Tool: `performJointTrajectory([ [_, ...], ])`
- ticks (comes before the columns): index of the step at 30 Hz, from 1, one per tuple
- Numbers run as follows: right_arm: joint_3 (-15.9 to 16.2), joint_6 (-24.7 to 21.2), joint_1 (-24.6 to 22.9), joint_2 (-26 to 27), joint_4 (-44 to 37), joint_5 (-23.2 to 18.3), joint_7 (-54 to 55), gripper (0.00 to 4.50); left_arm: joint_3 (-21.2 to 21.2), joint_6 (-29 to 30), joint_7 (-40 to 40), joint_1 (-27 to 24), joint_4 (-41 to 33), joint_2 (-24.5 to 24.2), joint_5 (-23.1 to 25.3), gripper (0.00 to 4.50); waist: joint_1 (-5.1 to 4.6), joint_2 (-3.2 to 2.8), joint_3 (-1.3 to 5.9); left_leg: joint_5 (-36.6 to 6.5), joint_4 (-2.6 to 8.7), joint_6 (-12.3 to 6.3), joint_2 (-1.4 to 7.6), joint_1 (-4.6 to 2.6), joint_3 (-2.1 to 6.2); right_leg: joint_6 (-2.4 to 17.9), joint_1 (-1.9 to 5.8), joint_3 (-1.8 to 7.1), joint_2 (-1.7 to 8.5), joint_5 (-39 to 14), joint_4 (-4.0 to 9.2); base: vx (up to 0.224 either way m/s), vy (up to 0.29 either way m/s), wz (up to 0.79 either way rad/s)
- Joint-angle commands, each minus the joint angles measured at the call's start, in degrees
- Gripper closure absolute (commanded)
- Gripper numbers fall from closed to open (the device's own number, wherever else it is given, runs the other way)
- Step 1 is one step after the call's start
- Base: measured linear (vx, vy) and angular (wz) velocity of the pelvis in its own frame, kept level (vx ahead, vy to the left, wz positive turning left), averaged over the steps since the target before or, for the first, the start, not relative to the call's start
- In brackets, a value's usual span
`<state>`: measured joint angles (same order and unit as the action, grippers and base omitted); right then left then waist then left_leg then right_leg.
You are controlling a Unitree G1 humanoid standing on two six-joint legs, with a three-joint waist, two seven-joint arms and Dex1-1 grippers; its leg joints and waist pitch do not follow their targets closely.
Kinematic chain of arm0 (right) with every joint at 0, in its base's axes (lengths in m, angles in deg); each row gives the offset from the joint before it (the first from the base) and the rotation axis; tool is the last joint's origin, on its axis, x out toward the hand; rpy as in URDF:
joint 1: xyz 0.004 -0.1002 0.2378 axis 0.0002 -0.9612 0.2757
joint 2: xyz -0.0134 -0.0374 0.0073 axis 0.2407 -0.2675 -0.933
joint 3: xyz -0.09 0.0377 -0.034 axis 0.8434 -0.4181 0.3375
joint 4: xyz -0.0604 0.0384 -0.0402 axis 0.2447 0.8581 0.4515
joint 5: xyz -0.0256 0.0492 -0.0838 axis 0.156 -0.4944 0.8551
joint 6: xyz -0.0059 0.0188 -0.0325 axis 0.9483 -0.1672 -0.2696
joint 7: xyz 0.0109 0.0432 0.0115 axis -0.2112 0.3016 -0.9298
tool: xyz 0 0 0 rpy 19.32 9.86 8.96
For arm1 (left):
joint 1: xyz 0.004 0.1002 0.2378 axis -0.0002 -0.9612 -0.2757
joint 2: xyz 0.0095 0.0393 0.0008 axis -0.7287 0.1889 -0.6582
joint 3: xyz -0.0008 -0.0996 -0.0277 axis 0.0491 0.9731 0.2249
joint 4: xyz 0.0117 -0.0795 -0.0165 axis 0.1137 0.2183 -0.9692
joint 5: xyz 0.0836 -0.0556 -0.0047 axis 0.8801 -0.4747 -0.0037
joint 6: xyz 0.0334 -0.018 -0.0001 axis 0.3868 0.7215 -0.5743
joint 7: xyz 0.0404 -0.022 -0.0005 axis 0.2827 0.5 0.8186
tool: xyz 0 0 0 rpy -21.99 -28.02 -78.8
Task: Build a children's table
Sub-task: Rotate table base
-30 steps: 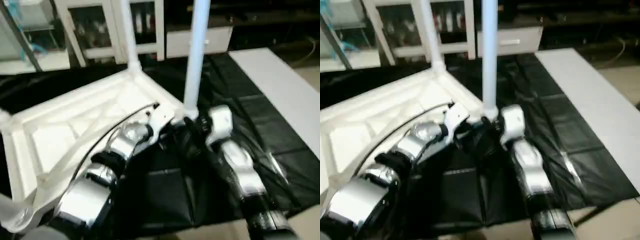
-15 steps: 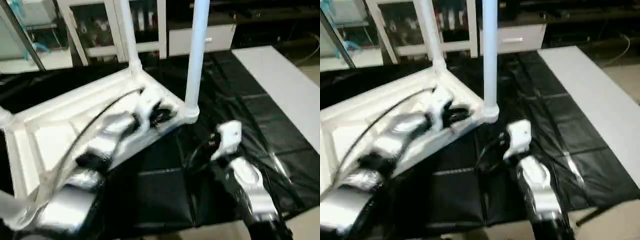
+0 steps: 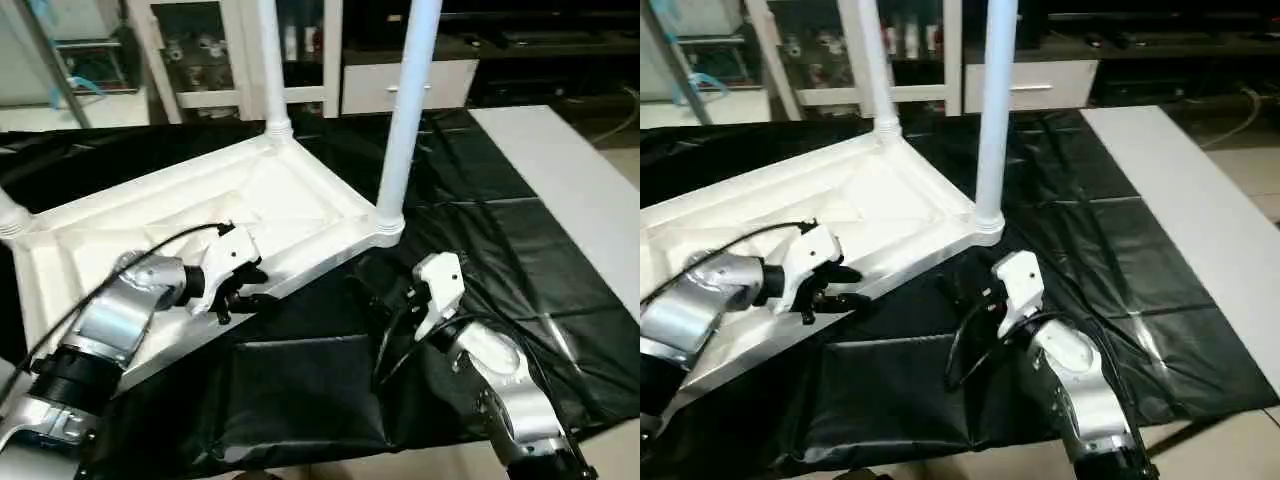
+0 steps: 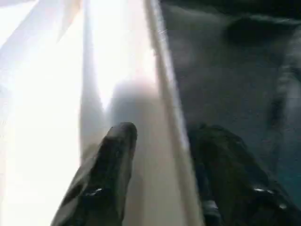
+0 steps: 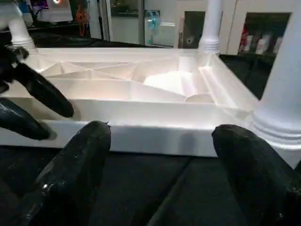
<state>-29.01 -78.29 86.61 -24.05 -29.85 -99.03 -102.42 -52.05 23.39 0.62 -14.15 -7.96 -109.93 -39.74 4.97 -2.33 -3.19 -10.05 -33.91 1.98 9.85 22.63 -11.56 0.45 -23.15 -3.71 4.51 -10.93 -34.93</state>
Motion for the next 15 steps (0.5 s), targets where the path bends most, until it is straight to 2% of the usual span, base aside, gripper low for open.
performJointTrajectory([
  [1,0.0,-1.0,0.4,-0.3,-0.9,-0.2,-0.4,0.68,-1.2,1.9,2.0,-0.2,-1.2,-1.0,1.0,1.71,-0.06,-0.10,3.68,-16.0,5.01,0.65,3.75,-1.82,2.19,9.9,1.94,3.16,4.40,-12.7,4.20,0.000,0.000,0.00],
  [3,-0.1,-1.0,0.3,-0.6,-1.2,0.1,-0.1,0.68,-2.1,2.1,4.4,-0.1,-0.3,-0.8,3.4,1.40,0.00,0.17,3.83,-13.4,4.57,-0.65,3.59,-1.58,2.09,10.4,2.23,3.21,4.46,-10.5,4.13,0.000,0.000,0.00],
  [5,-0.4,-1.2,0.2,-0.6,-1.3,0.1,0.3,0.68,-2.1,-0.1,6.6,0.3,1.8,-0.1,6.3,1.34,0.08,0.27,3.82,-12.1,4.43,-1.37,3.53,-1.42,2.05,10.8,2.31,3.15,4.37,-9.3,4.11,0.000,0.000,0.00],
  [7,-0.5,-1.2,0.1,-0.6,-1.3,0.3,0.5,0.68,-1.6,-0.9,9.8,1.0,4.0,0.8,8.2,1.20,0.03,0.25,3.77,-12.5,4.34,-1.53,3.51,-1.52,2.00,10.6,2.23,3.11,4.29,-10.0,4.22,0.000,0.000,0.00],
  [8,-0.6,-1.3,0.1,-0.6,-1.4,0.5,0.7,0.68,-1.3,-2.2,14.0,1.9,6.7,1.8,9.9,1.11,-0.03,0.32,3.60,-13.5,4.37,-1.42,3.39,-1.46,2.01,10.2,2.23,3.06,4.26,-12.0,4.45,0.000,0.000,0.00],
  [10,-0.6,-1.2,0.1,-0.7,-1.4,0.6,0.7,0.68,-1.4,-2.9,17.7,2.6,9.7,2.3,11.2,0.94,0.07,0.30,3.56,-15.7,4.48,-0.77,3.46,-1.78,2.18,9.2,2.13,3.05,4.44,-16.1,4.90,0.000,0.000,0.00],
  [12,-0.5,-1.3,0.1,-0.7,-1.5,0.7,0.8,0.68,-2.0,-2.8,19.7,2.7,10.9,2.3,11.3,0.88,-0.26,0.46,3.43,-17.1,4.81,0.00,3.39,-1.33,2.56,7.8,2.46,2.88,4.50,-19.7,5.02,0.000,0.000,0.00],
  [15,-0.5,-1.3,0.1,-0.7,-1.5,0.7,0.8,0.68,-2.3,-4.3,23.3,2.7,13.1,2.7,11.9,0.60,-0.58,0.68,3.37,-18.6,4.63,-0.11,3.36,-1.78,2.47,7.5,1.87,3.01,4.55,-22.3,5.51,0.000,0.000,0.00],
])
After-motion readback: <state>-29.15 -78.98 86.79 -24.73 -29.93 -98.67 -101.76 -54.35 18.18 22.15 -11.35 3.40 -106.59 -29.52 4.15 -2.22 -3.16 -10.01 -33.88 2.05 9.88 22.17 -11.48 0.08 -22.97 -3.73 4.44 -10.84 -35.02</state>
